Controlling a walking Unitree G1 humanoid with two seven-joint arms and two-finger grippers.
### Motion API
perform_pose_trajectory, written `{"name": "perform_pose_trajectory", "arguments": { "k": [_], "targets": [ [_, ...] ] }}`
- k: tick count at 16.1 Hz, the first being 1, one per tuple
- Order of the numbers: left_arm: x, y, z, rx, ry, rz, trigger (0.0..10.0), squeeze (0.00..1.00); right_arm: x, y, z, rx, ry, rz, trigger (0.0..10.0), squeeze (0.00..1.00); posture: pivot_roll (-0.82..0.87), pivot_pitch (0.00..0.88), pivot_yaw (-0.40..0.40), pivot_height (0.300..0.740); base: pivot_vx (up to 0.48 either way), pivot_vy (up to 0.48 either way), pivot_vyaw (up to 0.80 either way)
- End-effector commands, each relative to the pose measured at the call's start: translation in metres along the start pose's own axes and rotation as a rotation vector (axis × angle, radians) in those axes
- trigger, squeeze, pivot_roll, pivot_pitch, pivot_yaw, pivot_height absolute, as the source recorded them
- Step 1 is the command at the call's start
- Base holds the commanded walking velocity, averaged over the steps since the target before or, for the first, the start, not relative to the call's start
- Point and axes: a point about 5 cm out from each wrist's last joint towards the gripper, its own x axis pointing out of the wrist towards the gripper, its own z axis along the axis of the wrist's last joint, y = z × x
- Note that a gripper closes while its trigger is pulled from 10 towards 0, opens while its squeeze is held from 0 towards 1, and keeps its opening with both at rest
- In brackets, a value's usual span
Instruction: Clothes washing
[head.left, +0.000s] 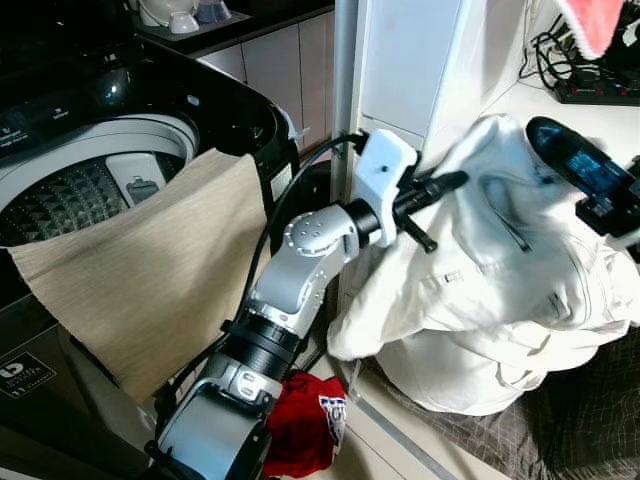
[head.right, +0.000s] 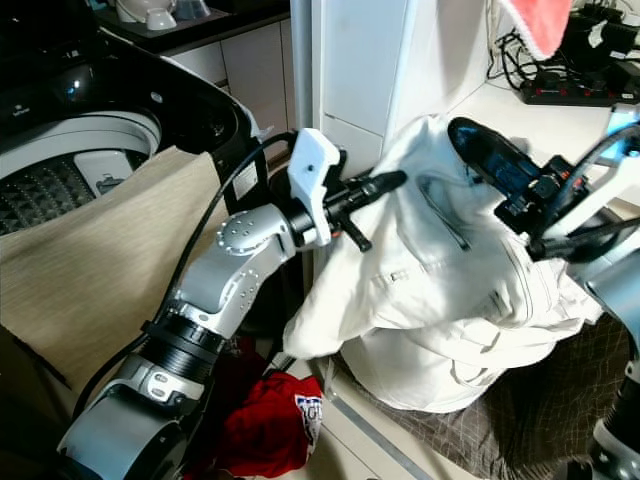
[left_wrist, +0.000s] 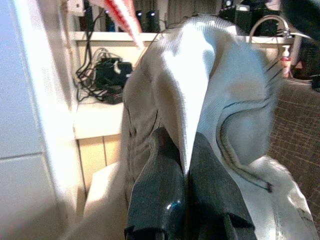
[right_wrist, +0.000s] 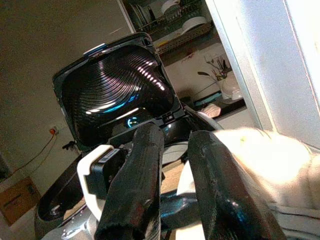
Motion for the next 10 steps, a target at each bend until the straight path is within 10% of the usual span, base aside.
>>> {"name": "perform_pose_trajectory", "arguments": {
  "k": [1, 2, 3, 6, 10],
  "targets": [
    [0.003, 0.004, 0.011, 0.017, -0.042, 0.017, 0.0, 0.00, -0.001, 0.005, 0.006, -0.049, -0.011, -0.004, 10.0, 1.00, -0.18, 0.000, 0.043, 0.740, 0.000, 0.000, 0.00],
    [0.003, 0.006, 0.012, 0.020, -0.046, 0.032, 0.0, 0.00, -0.001, 0.004, 0.006, -0.070, -0.009, -0.029, 10.0, 1.00, -0.18, 0.000, 0.044, 0.740, 0.000, 0.000, 0.00],
    [0.002, 0.010, 0.013, 0.026, -0.054, 0.064, 0.0, 0.00, -0.002, 0.005, 0.006, -0.081, -0.011, -0.022, 10.0, 0.00, -0.18, 0.000, 0.045, 0.740, 0.000, 0.000, 0.00],
    [-0.016, 0.049, 0.028, 0.150, -0.042, 0.250, 0.0, 0.00, -0.003, 0.019, -0.011, -0.170, 0.142, 0.015, 10.0, 0.00, -0.18, 0.000, 0.050, 0.740, 0.000, 0.000, 0.00],
    [-0.073, 0.140, 0.108, 0.594, 0.103, 0.545, 0.0, 0.00, 0.002, 0.029, -0.052, -0.247, 0.385, 0.033, 10.0, 0.00, -0.17, 0.000, 0.047, 0.740, 0.000, 0.000, 0.00]
  ]
}}
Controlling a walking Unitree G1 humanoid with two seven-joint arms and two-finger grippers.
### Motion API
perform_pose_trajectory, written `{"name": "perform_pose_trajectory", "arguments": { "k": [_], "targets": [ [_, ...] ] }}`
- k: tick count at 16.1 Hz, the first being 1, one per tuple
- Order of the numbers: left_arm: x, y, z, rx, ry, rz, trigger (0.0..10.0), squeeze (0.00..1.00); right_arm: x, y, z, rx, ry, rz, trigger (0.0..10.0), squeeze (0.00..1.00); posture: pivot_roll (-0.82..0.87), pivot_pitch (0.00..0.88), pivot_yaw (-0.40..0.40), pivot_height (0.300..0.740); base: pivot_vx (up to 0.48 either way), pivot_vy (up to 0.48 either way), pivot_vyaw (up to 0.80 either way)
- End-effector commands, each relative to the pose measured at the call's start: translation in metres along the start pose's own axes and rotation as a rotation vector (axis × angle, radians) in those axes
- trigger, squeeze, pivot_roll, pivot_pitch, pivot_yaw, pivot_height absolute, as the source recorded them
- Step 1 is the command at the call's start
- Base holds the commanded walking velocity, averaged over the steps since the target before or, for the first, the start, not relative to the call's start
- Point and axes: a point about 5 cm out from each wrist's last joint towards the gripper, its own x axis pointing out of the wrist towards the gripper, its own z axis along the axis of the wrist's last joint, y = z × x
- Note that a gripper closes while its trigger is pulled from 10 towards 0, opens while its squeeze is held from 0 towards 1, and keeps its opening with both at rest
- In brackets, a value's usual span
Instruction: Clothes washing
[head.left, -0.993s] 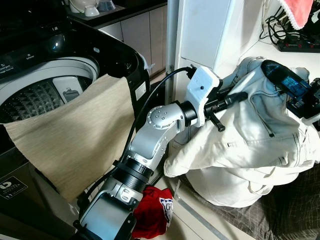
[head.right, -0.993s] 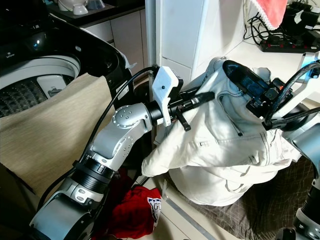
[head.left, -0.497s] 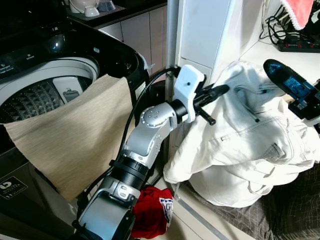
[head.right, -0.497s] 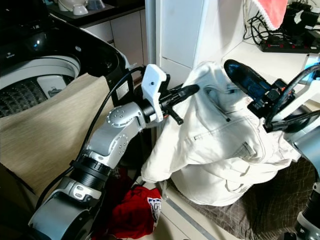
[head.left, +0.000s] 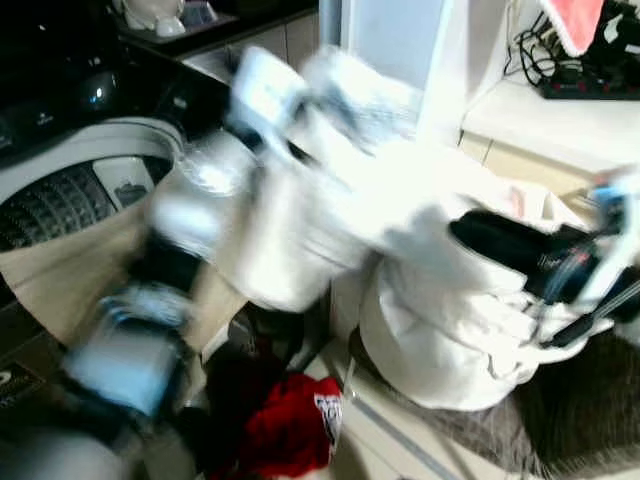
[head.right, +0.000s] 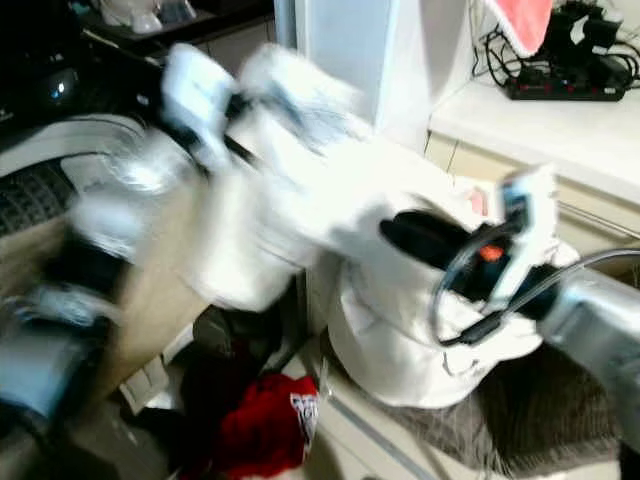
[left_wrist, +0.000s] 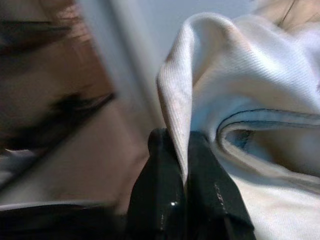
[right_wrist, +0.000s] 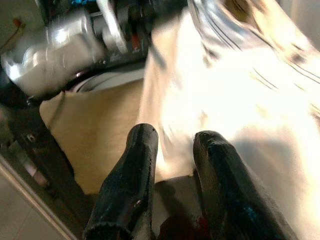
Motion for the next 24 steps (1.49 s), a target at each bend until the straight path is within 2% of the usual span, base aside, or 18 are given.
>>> {"name": "perform_pose_trajectory", "arguments": {
  "k": [1, 2, 4, 6, 7, 8, 9, 10, 11, 12, 13, 14, 17, 20, 22, 23, 24],
  "targets": [
    [-0.004, 0.056, 0.049, 0.249, -0.085, 0.201, 0.0, 0.00, 0.006, 0.001, 0.005, -0.039, -0.022, -0.017, 10.0, 0.00, -0.15, 0.000, 0.035, 0.740, 0.000, 0.000, 0.00],
    [-0.018, 0.101, 0.086, 0.469, -0.100, 0.420, 0.0, 0.00, 0.010, -0.004, 0.007, -0.044, -0.033, -0.046, 10.0, 0.00, -0.14, 0.000, 0.035, 0.740, 0.000, 0.000, 0.00],
    [-0.048, 0.149, 0.143, 0.679, -0.173, 0.730, 0.0, 0.00, 0.013, -0.008, 0.009, -0.057, -0.044, -0.063, 10.0, 0.00, -0.13, 0.000, 0.031, 0.740, 0.000, 0.000, 0.00],
    [-0.046, 0.152, 0.143, 0.697, -0.139, 0.703, 0.0, 0.00, 0.018, -0.008, 0.007, -0.068, -0.045, -0.067, 10.0, 0.00, -0.12, 0.000, 0.033, 0.740, 0.000, 0.000, 0.00],
    [-0.035, 0.143, 0.122, 0.693, -0.056, 0.623, 0.0, 0.00, 0.021, -0.006, 0.003, -0.073, -0.036, -0.069, 10.0, 0.00, -0.13, 0.000, 0.036, 0.740, 0.000, 0.000, 0.00],
    [-0.026, 0.133, 0.098, 0.652, 0.033, 0.543, 0.0, 0.00, 0.022, -0.004, -0.001, -0.076, -0.021, -0.061, 10.0, 0.00, -0.13, 0.000, 0.035, 0.740, 0.000, 0.000, 0.00],
    [-0.015, 0.112, 0.055, 0.532, 0.202, 0.350, 0.9, 0.00, 0.024, 0.000, -0.007, -0.078, 0.009, -0.039, 10.0, 0.00, -0.13, 0.000, 0.033, 0.740, 0.000, 0.000, 0.00],
    [-0.012, 0.104, 0.042, 0.498, 0.237, 0.301, 4.6, 0.00, 0.025, 0.001, -0.009, -0.078, 0.016, -0.033, 10.0, 0.00, -0.13, 0.000, 0.035, 0.740, 0.000, 0.000, 0.00],
    [-0.011, 0.096, 0.024, 0.445, 0.301, 0.259, 10.0, 0.00, 0.027, 0.004, -0.013, -0.078, 0.031, -0.021, 10.0, 0.00, -0.13, 0.000, 0.035, 0.740, 0.000, 0.000, 0.00],
    [-0.015, 0.089, -0.001, 0.353, 0.417, 0.218, 10.0, 0.00, 0.032, 0.011, -0.021, -0.086, 0.072, 0.012, 10.0, 0.00, -0.13, 0.000, 0.035, 0.740, 0.000, 0.000, 0.00],
    [-0.020, 0.091, -0.009, 0.325, 0.456, 0.248, 10.0, 0.11, 0.034, 0.017, -0.026, -0.088, 0.096, 0.038, 10.0, 0.00, -0.14, 0.000, 0.043, 0.740, 0.000, 0.000, 0.00],
    [-0.022, 0.094, -0.011, 0.309, 0.474, 0.260, 10.0, 1.00, 0.034, 0.020, -0.028, -0.087, 0.103, 0.050, 10.0, 0.00, -0.14, 0.000, 0.043, 0.740, 0.000, 0.000, 0.00],
    [-0.027, 0.106, -0.001, 0.267, 0.458, 0.276, 10.0, 1.00, 0.035, 0.024, -0.032, -0.078, 0.112, 0.072, 10.0, 0.00, -0.14, 0.000, 0.038, 0.740, 0.000, 0.000, 0.00],
    [-0.030, 0.114, 0.006, 0.278, 0.457, 0.307, 10.0, 1.00, 0.041, 0.026, -0.039, -0.098, 0.147, 0.083, 10.0, 0.00, -0.13, 0.000, 0.035, 0.740, 0.000, 0.000, 0.00],
    [-0.031, 0.123, 0.017, 0.349, 0.406, 0.413, 10.0, 1.00, 0.047, 0.022, -0.036, -0.101, 0.113, 0.033, 10.0, 0.00, -0.13, 0.000, 0.036, 0.740, 0.000, 0.000, 0.00],
    [-0.030, 0.128, 0.032, 0.401, 0.310, 0.510, 10.0, 1.00, 0.053, 0.014, -0.034, -0.114, 0.077, -0.054, 10.0, 0.00, -0.13, 0.000, 0.041, 0.740, 0.000, 0.000, 0.00],
    [-0.023, 0.119, 0.032, 0.285, 0.251, 0.445, 10.0, 1.00, 0.055, 0.005, -0.032, -0.128, 0.047, -0.157, 10.0, 0.00, -0.13, 0.000, 0.043, 0.740, 0.000, 0.000, 0.00]
  ]
}}
